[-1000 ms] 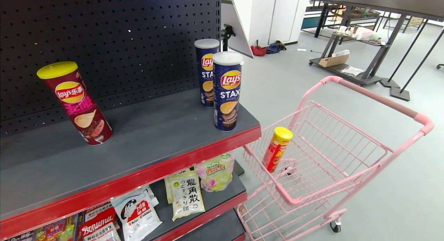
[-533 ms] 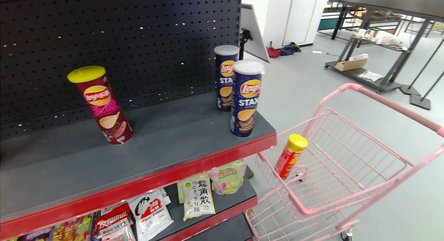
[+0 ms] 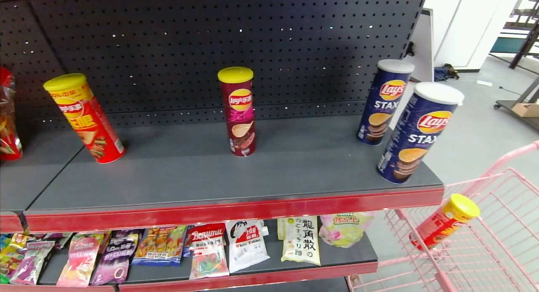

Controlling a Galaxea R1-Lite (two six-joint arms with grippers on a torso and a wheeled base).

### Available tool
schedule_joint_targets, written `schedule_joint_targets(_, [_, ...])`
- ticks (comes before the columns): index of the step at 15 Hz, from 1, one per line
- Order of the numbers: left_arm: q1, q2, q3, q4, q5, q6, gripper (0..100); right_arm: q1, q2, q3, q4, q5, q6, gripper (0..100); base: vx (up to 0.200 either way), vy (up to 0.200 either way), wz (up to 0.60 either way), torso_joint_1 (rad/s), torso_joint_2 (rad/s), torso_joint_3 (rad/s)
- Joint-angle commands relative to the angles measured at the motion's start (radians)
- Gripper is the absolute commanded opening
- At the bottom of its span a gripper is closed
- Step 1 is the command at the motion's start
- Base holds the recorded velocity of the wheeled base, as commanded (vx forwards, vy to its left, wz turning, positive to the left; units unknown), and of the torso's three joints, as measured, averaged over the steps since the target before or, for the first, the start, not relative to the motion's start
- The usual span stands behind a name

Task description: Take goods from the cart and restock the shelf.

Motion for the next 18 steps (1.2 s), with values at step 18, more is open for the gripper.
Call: schedule_joint_targets(18, [0.0, 0.001, 0.0, 0.0, -0.001, 0.001, 100, 0.014, -0.183, 0.103, -0.04, 0.081, 0.018, 0, 0.0, 0.067, 0.0, 0.0, 0.0, 0.0])
